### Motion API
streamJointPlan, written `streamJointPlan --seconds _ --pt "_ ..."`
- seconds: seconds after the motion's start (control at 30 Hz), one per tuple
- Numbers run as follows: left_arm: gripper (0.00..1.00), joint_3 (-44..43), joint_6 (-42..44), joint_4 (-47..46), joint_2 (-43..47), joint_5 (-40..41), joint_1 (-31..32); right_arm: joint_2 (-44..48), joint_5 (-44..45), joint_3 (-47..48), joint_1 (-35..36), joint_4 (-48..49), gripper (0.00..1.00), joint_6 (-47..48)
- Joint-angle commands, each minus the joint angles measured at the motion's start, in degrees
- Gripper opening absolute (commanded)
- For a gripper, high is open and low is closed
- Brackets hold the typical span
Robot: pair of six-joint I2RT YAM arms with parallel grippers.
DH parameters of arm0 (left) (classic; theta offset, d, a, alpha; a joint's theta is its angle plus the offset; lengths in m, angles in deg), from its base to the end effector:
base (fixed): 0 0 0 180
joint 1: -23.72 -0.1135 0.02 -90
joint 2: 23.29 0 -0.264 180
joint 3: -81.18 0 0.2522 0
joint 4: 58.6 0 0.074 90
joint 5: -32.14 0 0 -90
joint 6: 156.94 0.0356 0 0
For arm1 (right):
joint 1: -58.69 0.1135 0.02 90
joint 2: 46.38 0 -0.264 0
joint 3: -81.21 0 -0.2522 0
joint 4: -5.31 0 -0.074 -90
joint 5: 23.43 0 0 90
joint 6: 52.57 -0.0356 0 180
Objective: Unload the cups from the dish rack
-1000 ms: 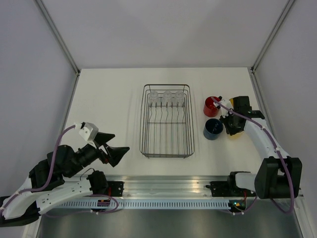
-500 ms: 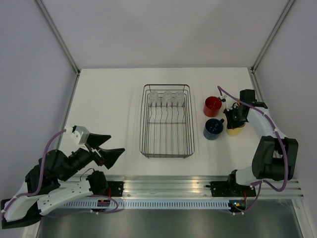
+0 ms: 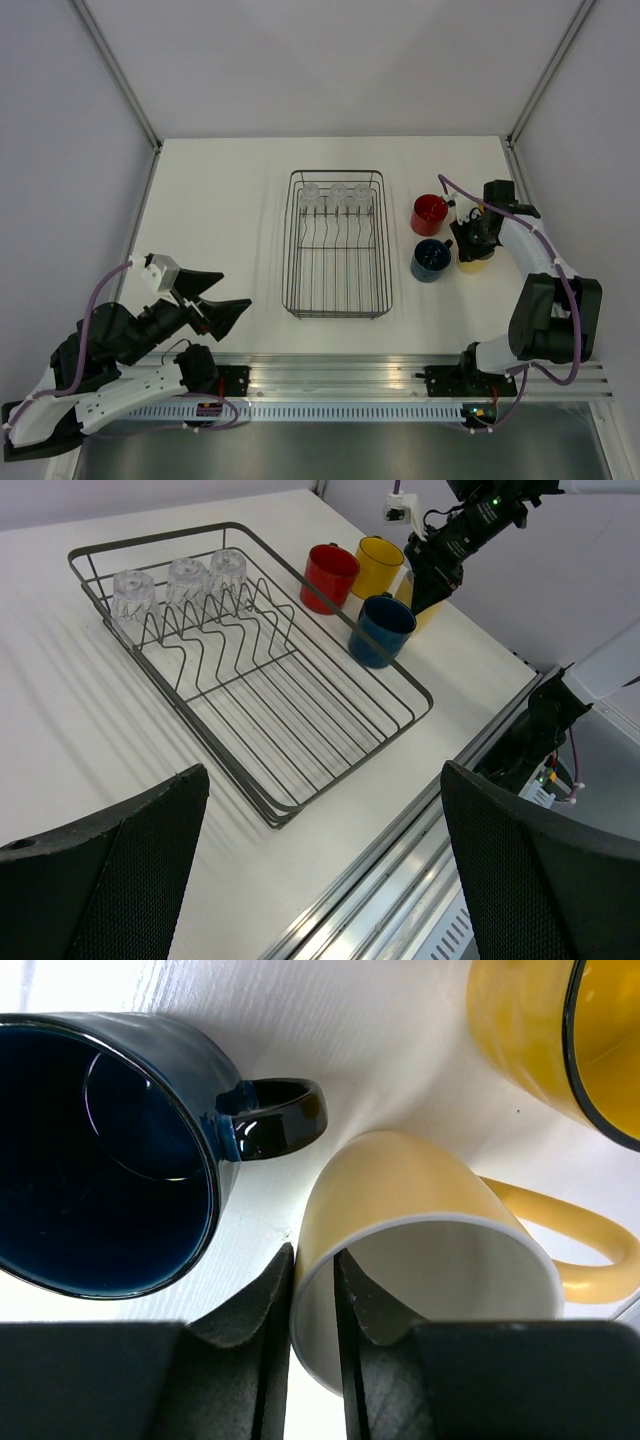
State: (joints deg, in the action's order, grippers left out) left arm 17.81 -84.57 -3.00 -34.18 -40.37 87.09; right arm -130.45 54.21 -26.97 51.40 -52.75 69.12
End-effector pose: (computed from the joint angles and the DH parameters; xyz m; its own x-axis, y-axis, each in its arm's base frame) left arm 0.0195 -0.0150 0.3575 -0.2407 -0.1644 -0.9566 0.6770 0.6778 -0.2868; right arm 0.2746 -0.0274 0.2202 -0.8222 -0.4121 -0.3926 -0.4460 0.8950 -0.0055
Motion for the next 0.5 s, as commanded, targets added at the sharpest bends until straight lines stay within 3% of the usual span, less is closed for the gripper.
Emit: streamJointPlan --seconds 0.0,0.47 --pt "1.0 0.3 2.4 -1.2 1.0 -0.6 -0.1 2.6 0.7 1.2 -0.1 -0.2 0.28 0.2" --pt "1.0 0.2 1.9 -1.2 -0.2 1.1 -0.1 10.9 0.6 5.8 -0.1 -5.4 0.34 -1.5"
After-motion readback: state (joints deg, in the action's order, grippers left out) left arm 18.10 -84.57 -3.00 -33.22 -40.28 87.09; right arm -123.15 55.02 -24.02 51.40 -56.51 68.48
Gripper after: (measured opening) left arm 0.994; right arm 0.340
